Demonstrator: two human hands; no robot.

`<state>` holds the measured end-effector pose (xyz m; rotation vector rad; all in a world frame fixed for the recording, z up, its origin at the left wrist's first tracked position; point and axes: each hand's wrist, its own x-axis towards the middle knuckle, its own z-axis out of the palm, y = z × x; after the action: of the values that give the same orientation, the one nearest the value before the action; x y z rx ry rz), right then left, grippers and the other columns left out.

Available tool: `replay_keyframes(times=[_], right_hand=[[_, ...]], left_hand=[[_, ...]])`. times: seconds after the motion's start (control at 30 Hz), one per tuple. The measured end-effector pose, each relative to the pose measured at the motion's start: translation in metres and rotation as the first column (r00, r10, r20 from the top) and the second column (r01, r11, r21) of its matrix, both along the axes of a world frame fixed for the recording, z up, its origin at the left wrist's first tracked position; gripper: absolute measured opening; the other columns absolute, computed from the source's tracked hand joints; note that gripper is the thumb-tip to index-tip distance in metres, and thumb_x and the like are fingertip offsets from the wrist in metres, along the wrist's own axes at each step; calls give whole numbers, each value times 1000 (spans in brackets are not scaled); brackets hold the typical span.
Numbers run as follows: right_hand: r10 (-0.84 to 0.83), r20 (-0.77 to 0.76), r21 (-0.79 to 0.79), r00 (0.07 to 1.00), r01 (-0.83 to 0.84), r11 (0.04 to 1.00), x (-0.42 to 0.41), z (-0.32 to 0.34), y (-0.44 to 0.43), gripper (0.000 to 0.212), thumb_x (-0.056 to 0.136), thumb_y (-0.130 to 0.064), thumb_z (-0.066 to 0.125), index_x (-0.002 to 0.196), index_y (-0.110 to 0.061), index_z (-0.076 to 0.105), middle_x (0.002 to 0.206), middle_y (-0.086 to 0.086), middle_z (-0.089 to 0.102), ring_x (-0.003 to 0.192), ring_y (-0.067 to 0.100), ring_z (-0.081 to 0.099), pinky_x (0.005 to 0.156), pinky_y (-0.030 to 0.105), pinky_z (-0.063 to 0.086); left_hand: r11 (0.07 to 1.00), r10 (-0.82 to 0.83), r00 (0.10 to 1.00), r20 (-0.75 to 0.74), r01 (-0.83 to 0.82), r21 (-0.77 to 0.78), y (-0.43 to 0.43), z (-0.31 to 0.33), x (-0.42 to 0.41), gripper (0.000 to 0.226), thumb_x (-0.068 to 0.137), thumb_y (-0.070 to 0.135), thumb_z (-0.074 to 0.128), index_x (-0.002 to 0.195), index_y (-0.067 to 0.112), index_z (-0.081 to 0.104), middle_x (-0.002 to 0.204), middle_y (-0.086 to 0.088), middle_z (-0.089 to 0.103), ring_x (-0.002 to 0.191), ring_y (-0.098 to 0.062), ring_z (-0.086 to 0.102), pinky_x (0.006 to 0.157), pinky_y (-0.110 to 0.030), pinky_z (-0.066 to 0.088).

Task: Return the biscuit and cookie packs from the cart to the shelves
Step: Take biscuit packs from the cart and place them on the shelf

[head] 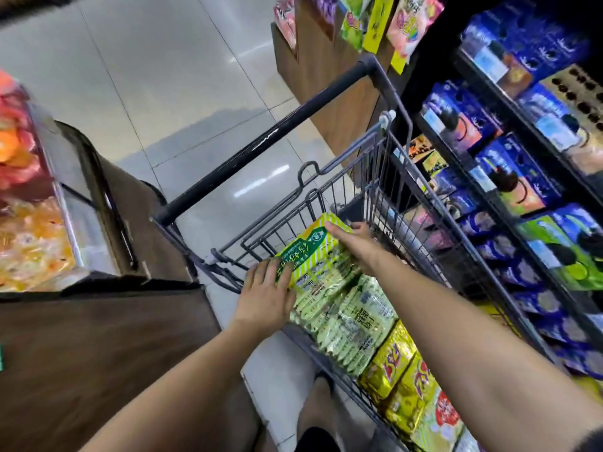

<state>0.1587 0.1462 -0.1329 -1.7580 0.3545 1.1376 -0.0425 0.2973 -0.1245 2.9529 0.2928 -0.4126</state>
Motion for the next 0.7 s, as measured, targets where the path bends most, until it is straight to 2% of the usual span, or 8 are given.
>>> replay_keyframes(times=[0.07, 0.13, 0.23, 0.43, 0.5, 0.6, 0.63, 0.7], right_hand=[[-105, -20, 44, 994, 106, 993, -11, -1, 3, 111, 54, -68, 87, 142, -35, 28, 149, 13, 43, 125, 35, 51, 107, 57, 42], [-214, -43, 98, 976, 218, 971, -24, -1, 6, 110, 55, -60, 91, 141, -45, 24, 146, 12, 47, 113, 34, 59, 92, 56, 54], [-291, -43, 113, 956, 294, 949, -40, 0, 3, 118, 53, -56, 92, 145, -50, 18, 147, 15, 47, 124, 41, 56, 103, 63, 46], [-313, 20, 115, 950, 309, 944, -50, 25, -48, 86, 69, -57, 85, 138, -45, 35, 149, 7, 44, 130, 36, 47, 109, 63, 37], [-348, 63, 133, 935, 338, 932, -50, 42, -80, 86, 68, -58, 85, 139, -46, 39, 149, 6, 44, 126, 31, 49, 109, 59, 41], [-405, 99, 167, 909, 386, 907, -51, 73, -143, 99, 65, -56, 87, 148, -40, 36, 148, 10, 49, 127, 35, 56, 107, 55, 47], [-417, 119, 171, 901, 396, 902, -53, 85, -168, 99, 65, -54, 88, 149, -38, 36, 145, 10, 54, 122, 33, 61, 104, 52, 50], [-437, 145, 207, 888, 404, 891, -61, 111, -221, 93, 67, -47, 89, 146, -34, 42, 130, 10, 66, 98, 27, 70, 93, 45, 57]], left_hand=[[1000, 4, 1000, -16, -4, -17, 1, 1, 0, 59, 100, 47, 40, 149, 14, 44, 149, -16, 46, 138, -38, 42, 116, -53, 30], [999, 5, 999, -38, -6, -35, 2, 2, -1, 62, 101, 50, 39, 152, 15, 39, 153, -15, 41, 142, -37, 37, 118, -51, 26], [998, 13, 997, -80, -18, -63, 1, 7, -2, 63, 102, 52, 33, 156, 19, 30, 159, -12, 32, 147, -34, 26, 122, -48, 17], [991, -19, 998, -54, 12, -136, -22, 36, 12, 54, 106, 49, 27, 154, 25, 33, 156, -4, 35, 145, -25, 30, 124, -48, 5], [985, -25, 1000, -18, 22, -173, -42, 52, 23, 53, 105, 48, 28, 153, 24, 35, 154, -3, 39, 143, -24, 34, 124, -49, 8], [976, -26, 999, 29, 32, -217, -86, 80, 41, 54, 105, 49, 29, 150, 21, 39, 150, -4, 43, 138, -27, 40, 121, -49, 20], [972, -28, 999, 38, 36, -234, -105, 91, 48, 55, 105, 49, 30, 150, 20, 39, 150, -6, 44, 138, -28, 41, 119, -48, 23], [951, -39, 999, 30, 46, -305, -150, 115, 59, 55, 105, 49, 36, 150, 17, 40, 150, -11, 45, 138, -30, 42, 118, -44, 27]])
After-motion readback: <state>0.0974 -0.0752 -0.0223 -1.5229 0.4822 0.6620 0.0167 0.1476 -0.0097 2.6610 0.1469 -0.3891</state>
